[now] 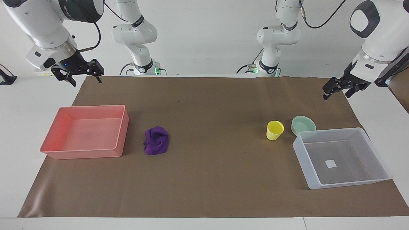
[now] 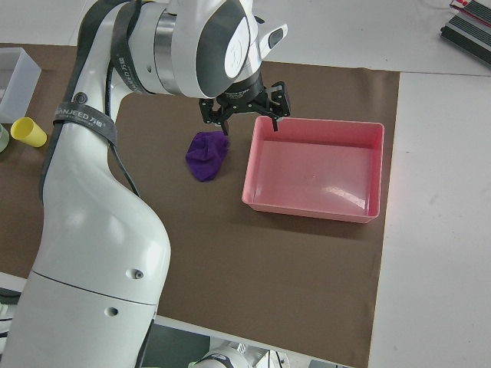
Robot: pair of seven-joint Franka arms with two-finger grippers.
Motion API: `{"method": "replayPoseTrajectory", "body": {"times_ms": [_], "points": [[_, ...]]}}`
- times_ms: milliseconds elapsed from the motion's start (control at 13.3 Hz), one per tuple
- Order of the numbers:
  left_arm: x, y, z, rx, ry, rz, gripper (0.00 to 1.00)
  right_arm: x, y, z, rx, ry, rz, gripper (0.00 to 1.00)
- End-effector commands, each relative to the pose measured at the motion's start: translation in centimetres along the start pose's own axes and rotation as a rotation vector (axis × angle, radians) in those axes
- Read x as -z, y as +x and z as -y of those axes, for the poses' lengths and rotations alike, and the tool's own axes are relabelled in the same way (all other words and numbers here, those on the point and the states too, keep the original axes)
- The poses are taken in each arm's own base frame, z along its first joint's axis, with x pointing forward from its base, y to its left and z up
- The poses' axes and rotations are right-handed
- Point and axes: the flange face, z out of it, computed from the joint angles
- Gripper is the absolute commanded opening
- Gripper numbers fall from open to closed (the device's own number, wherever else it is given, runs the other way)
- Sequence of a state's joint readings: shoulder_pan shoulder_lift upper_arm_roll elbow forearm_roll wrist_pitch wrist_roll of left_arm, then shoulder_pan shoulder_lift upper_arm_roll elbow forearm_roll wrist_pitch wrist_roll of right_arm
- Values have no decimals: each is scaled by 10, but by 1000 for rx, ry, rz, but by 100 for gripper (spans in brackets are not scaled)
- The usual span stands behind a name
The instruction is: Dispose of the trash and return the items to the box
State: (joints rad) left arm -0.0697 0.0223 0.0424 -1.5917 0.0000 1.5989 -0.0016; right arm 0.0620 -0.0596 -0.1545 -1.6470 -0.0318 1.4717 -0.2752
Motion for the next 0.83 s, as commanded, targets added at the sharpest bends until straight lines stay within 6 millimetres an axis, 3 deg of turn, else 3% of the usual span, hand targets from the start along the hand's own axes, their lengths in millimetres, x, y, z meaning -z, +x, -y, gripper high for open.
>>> {"method": "replayPoseTrajectory", "body": {"times_ms": [0, 226, 376, 452, 602, 753], "points": [[4, -3, 5, -25, 4, -20, 100, -2, -5, 2, 18, 25, -25, 99], [-1, -7, 6, -19, 3, -12, 100, -3, -7, 2, 29, 28, -18, 100], [-25, -20, 6, -9, 2, -32, 100, -7, -3, 8, 29, 23, -37, 99], [-55, -34, 8, -4, -1, -70, 100, -14, 10, 26, 59, 9, -81, 99], [-118, -56, 11, 50, -6, -79, 100, -42, 30, 41, 32, 6, -91, 99], [-157, -60, 13, 61, -5, -70, 100, -69, 56, 64, 55, -7, -103, 99]]}}
